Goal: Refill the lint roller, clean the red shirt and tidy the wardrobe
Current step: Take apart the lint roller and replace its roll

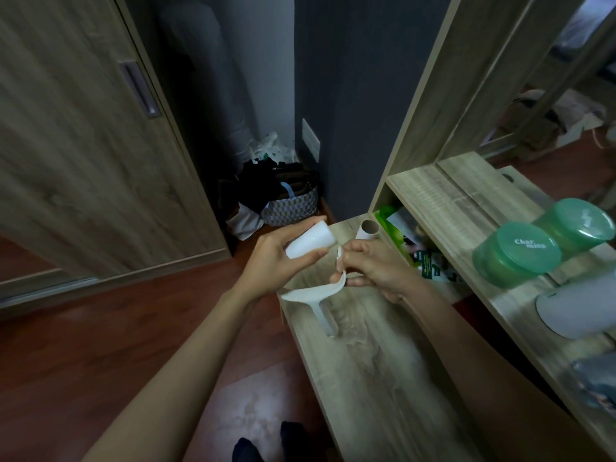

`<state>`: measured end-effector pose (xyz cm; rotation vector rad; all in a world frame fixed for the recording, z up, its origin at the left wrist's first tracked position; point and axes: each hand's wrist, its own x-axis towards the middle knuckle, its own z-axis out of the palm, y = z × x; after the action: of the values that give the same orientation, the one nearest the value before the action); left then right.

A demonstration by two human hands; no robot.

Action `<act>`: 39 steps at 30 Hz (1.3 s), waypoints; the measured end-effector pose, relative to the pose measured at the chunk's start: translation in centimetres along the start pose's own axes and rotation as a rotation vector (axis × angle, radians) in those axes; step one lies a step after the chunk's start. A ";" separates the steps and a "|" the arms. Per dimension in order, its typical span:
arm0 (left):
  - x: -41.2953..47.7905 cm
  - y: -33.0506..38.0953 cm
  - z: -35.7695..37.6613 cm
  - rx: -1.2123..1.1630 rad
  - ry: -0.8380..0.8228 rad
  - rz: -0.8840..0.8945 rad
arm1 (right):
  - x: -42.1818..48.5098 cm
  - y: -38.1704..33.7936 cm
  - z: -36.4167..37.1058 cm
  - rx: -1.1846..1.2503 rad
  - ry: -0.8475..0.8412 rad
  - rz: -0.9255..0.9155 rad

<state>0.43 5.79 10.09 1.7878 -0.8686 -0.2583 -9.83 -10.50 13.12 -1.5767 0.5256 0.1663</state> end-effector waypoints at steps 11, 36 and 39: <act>-0.4 -1.8 1.7 -0.351 0.006 -0.384 | 1.1 2.9 -2.6 0.286 0.190 0.063; -3.7 -8.2 10.6 -0.702 0.125 -0.884 | 1.5 16.5 -2.9 -0.695 0.057 0.152; -3.5 -8.1 10.5 -0.717 0.132 -0.895 | 1.2 16.9 -2.8 -0.630 -0.026 0.192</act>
<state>-4.42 1.65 -2.07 1.3651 0.1849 -0.8872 -16.51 -13.32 -2.44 -2.1277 0.6413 0.5379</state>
